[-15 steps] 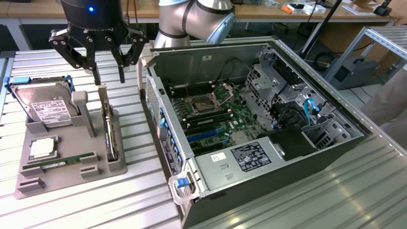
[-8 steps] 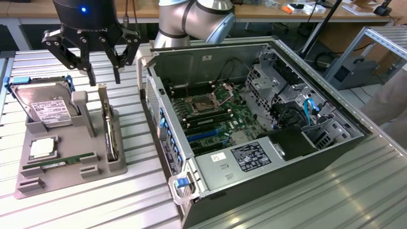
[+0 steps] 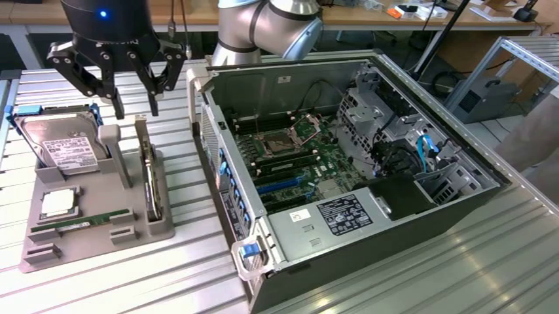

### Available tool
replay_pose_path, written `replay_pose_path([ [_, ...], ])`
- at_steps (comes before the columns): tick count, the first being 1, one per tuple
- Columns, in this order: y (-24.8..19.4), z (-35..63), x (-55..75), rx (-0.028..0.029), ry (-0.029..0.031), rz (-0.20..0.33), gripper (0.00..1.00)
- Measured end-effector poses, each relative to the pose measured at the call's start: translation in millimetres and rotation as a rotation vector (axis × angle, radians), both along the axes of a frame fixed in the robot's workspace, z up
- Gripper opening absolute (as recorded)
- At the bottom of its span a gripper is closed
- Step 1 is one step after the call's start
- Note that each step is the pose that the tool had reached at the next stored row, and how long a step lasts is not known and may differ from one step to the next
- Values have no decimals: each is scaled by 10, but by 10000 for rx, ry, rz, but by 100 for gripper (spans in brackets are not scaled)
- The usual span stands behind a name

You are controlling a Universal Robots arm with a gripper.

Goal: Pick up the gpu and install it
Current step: 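Pick up the gpu and move the gpu toward the slot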

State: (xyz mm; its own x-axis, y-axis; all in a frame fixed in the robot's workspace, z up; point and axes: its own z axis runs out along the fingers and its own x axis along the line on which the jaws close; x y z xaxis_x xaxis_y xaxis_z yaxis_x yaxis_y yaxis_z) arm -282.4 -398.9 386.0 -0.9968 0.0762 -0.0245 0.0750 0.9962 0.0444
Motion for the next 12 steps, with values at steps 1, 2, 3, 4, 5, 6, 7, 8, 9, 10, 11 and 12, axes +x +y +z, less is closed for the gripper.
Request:
replay_pose_path([
  [1, 0, -1, -9, 0, 0, 0, 48],
  [2, 0, -2, -17, -1, 1, 0, 48],
  [3, 0, -3, -25, -1, 1, 0, 48],
  [4, 0, -4, -33, 0, 0, 0, 48],
  [5, 0, -5, -41, -1, 1, -1, 48],
  [6, 0, -6, -47, -1, 1, 0, 48],
  [7, 0, -7, -55, -1, 1, -1, 48],
  [8, 0, -12, -62, 0, 0, 0, 48],
  [9, 0, -16, -69, 0, 0, -1, 48],
  [10, 0, -22, -77, -1, 1, 0, 48],
  [11, -1, -29, -84, -2, 2, 0, 48],
  [12, -1, -38, -88, -1, 0, 0, 48],
])
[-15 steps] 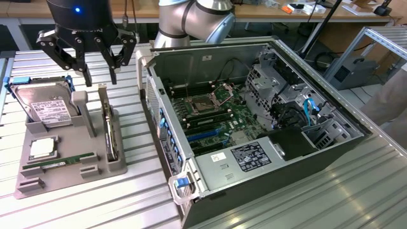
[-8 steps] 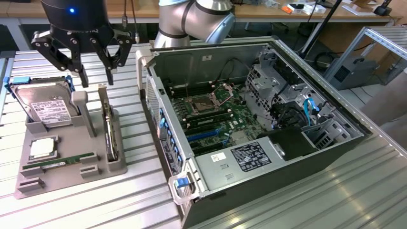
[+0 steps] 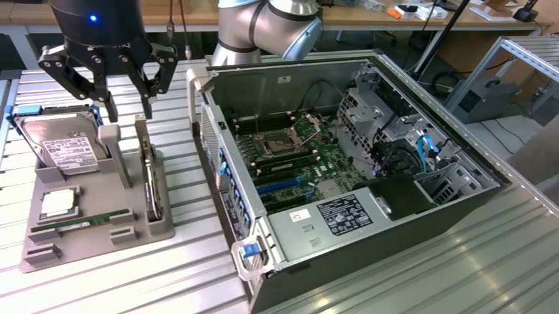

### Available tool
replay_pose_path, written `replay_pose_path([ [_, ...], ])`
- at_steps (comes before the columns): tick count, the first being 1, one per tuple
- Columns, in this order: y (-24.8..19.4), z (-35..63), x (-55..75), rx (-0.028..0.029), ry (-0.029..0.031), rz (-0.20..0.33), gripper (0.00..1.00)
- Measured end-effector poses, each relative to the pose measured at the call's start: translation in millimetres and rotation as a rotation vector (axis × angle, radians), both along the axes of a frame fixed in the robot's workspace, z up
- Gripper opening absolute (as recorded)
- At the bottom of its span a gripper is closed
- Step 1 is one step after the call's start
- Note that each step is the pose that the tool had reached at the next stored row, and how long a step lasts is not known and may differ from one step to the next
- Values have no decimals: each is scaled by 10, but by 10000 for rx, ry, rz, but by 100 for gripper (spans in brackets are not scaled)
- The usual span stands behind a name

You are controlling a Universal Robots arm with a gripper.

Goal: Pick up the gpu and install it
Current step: 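Pick up the gpu and move the gpu toward the slot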

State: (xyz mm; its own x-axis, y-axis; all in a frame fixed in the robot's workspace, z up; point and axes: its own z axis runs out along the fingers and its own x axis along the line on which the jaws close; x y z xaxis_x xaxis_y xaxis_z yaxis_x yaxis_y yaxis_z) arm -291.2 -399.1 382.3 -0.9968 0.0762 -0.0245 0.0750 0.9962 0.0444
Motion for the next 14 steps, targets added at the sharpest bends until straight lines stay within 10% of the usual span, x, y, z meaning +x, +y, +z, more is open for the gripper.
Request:
replay_pose_path([
  [14, -3, -85, -1, 0, 0, 0, 48],
])
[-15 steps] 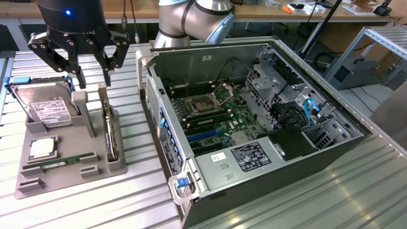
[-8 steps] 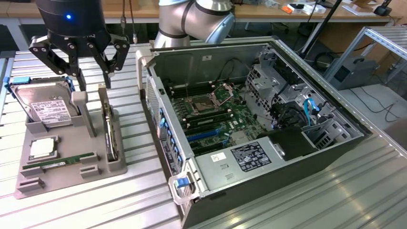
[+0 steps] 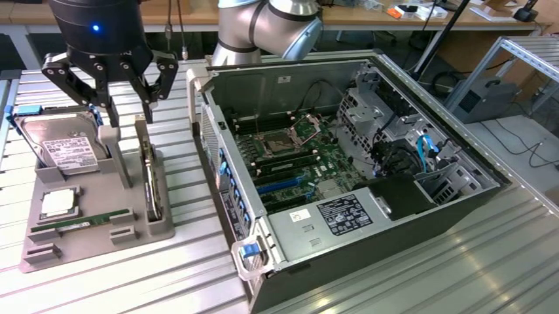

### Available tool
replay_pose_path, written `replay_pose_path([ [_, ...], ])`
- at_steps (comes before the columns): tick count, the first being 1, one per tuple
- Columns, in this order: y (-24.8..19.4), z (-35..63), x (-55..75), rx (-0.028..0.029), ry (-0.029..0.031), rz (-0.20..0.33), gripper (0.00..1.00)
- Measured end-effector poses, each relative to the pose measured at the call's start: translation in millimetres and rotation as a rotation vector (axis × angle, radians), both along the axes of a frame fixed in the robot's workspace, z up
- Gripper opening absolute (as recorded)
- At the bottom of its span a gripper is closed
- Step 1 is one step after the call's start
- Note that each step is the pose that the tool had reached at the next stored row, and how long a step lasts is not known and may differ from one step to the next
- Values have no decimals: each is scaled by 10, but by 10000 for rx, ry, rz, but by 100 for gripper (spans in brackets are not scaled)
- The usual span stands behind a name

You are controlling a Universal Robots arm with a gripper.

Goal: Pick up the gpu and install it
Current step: 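Pick up the gpu and move the gpu toward the slot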

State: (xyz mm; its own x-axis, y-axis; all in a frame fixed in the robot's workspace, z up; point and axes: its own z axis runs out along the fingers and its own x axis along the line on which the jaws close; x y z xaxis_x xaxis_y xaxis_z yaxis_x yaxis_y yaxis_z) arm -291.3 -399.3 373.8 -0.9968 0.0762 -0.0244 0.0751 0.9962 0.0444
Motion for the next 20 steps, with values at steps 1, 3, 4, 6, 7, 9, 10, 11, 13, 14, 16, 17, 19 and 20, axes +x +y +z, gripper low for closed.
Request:
replay_pose_path([
  [1, 0, -7, 0, 0, 0, 0, 48],
  [3, 0, -14, 0, -1, 0, 0, 48],
  [4, 0, -16, 0, 0, 0, 0, 48],
  [6, 0, -19, 0, 0, 0, 0, 48],
  [7, 0, -23, 0, 0, 0, 0, 48],
  [9, 0, -28, 0, 0, 0, 0, 48],
  [10, 0, -32, 0, 0, 0, 0, 48],
  [11, 0, -36, 0, 0, 0, 0, 48],
  [13, 0, -40, 0, 0, 0, 0, 48],
  [14, 0, -44, 0, 0, 0, 0, 48],
  [16, 0, -52, 0, 0, 0, 0, 48],
  [17, 0, -55, 0, 0, 0, 0, 48],
  [19, 0, -63, 0, -1, 0, 0, 48],
  [20, 0, -67, 0, 0, 0, 0, 48],
])
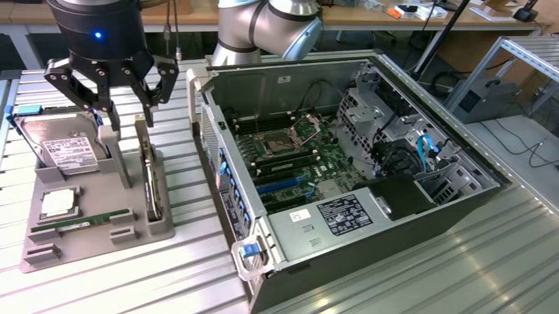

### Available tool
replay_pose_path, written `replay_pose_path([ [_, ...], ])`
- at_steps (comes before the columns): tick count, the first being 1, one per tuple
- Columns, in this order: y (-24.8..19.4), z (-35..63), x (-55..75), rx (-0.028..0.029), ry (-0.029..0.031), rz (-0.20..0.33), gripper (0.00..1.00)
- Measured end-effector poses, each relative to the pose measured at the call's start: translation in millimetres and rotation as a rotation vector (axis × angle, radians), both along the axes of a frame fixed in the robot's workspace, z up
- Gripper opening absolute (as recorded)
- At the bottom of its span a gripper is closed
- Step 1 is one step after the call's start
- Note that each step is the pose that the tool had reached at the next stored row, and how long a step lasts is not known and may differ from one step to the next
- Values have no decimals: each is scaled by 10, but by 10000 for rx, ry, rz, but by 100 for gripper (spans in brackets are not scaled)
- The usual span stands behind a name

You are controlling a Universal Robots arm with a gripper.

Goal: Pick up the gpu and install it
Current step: 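Pick up the gpu and move the gpu toward the slot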

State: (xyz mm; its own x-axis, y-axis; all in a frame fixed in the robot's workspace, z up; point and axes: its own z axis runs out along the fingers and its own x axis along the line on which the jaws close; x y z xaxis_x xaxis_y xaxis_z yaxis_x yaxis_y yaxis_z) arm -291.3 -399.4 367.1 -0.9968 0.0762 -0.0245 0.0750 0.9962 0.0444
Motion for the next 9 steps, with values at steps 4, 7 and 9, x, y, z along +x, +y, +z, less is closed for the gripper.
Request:
replay_pose_path([
  [4, 0, -11, 0, -1, 1, 0, 48],
  [7, 0, -21, 0, 0, 0, 0, 48],
  [9, -1, -27, 0, 0, 0, 0, 48],
])
